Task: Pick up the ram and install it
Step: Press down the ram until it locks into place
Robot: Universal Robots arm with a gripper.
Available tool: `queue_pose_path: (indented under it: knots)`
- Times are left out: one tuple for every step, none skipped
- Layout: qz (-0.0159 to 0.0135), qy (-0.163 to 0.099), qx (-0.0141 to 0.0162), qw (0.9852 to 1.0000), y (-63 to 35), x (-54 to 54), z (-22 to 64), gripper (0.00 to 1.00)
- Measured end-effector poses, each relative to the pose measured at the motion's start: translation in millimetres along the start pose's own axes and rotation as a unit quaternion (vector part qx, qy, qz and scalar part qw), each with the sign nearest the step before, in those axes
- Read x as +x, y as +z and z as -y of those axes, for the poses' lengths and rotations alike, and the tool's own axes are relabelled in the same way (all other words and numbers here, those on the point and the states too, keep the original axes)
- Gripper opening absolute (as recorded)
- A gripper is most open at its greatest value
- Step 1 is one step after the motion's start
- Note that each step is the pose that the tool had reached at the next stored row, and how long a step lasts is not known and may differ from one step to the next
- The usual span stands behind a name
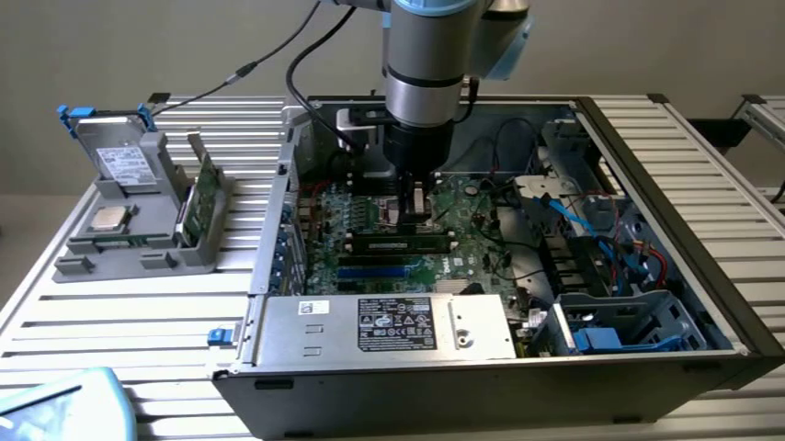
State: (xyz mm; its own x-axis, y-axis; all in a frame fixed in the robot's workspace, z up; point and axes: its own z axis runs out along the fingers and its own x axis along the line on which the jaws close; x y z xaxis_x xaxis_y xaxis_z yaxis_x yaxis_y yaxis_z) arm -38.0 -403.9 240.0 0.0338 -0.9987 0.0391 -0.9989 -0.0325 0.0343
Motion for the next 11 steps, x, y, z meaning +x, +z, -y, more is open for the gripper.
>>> queue_pose_path:
  knots:
    - [0.0,0.0,0.0,1.0,0.0,0.0,0.0,0.11]
    - [0.0,0.0,0.0,1.0,0.0,0.0,0.0,0.11]
    - [0.0,0.0,0.0,1.0,0.0,0.0,0.0,0.11]
    - [0.0,0.0,0.0,1.0,0.0,0.0,0.0,0.11]
    - [0.0,0.0,0.0,1.0,0.0,0.0,0.0,0.11]
    - [0.0,0.0,0.0,1.0,0.0,0.0,0.0,0.11]
    - [0.0,0.0,0.0,1.0,0.0,0.0,0.0,0.11]
    - [0.0,0.0,0.0,1.0,0.0,0.1,0.8,0.11]
    - [-0.0001,0.0,-0.0002,1.0,-0.2,0.7,3.5,0.11]
    - [-0.0001,0.0,-0.0005,1.0,-0.3,1.4,7.3,0.11]
    - [0.0,0.0,-0.0008,1.0,-0.4,2.2,11.5,0.11]
